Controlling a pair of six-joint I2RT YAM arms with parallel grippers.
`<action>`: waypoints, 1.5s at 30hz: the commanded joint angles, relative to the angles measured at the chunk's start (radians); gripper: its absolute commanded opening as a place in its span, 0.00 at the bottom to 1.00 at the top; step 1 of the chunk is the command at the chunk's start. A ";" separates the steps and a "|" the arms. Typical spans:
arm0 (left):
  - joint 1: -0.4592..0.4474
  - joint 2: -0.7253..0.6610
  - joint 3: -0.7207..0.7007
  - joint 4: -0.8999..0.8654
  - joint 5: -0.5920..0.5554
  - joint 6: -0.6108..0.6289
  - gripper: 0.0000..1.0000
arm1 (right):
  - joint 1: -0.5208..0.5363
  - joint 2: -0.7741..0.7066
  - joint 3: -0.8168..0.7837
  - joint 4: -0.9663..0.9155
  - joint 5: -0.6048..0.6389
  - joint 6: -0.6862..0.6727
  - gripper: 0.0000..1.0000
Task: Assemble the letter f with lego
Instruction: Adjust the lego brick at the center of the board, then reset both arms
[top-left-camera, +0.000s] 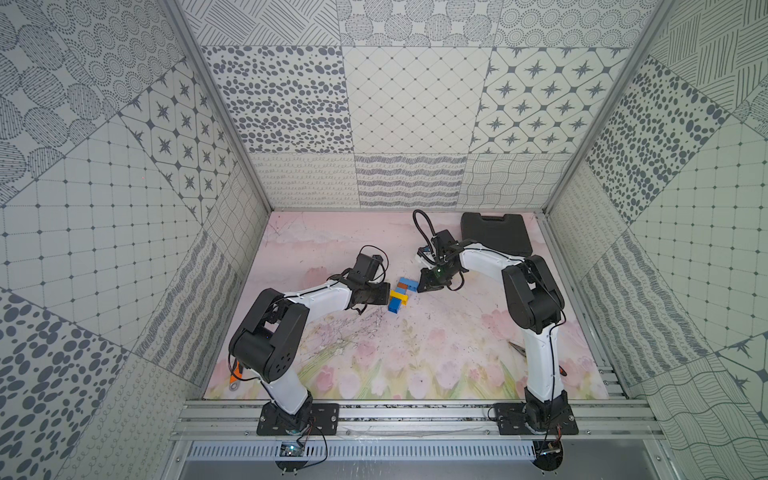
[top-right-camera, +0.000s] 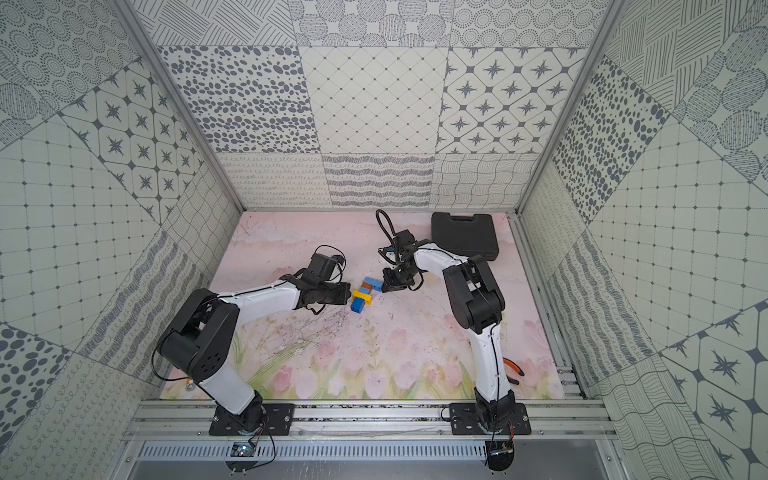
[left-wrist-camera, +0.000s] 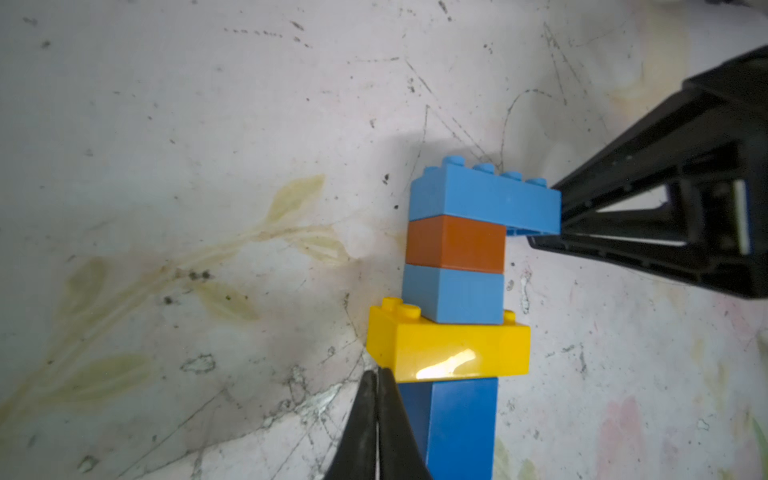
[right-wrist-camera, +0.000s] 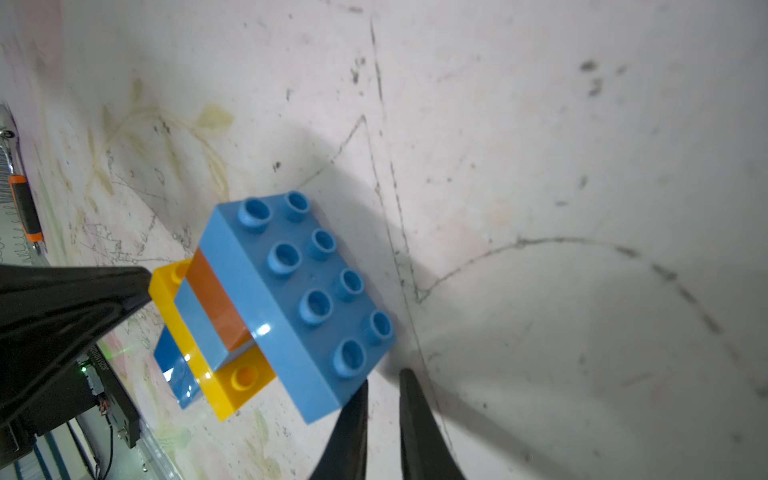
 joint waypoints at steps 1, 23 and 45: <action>-0.028 0.006 0.011 0.009 0.070 0.006 0.06 | 0.000 0.047 0.060 0.011 -0.008 0.008 0.20; -0.025 -0.357 0.048 -0.296 -0.312 0.058 0.52 | -0.038 -0.448 -0.205 0.103 0.291 0.043 0.59; 0.199 -0.429 -0.045 -0.021 -0.803 0.237 0.99 | -0.208 -1.016 -0.869 0.797 0.894 -0.089 0.98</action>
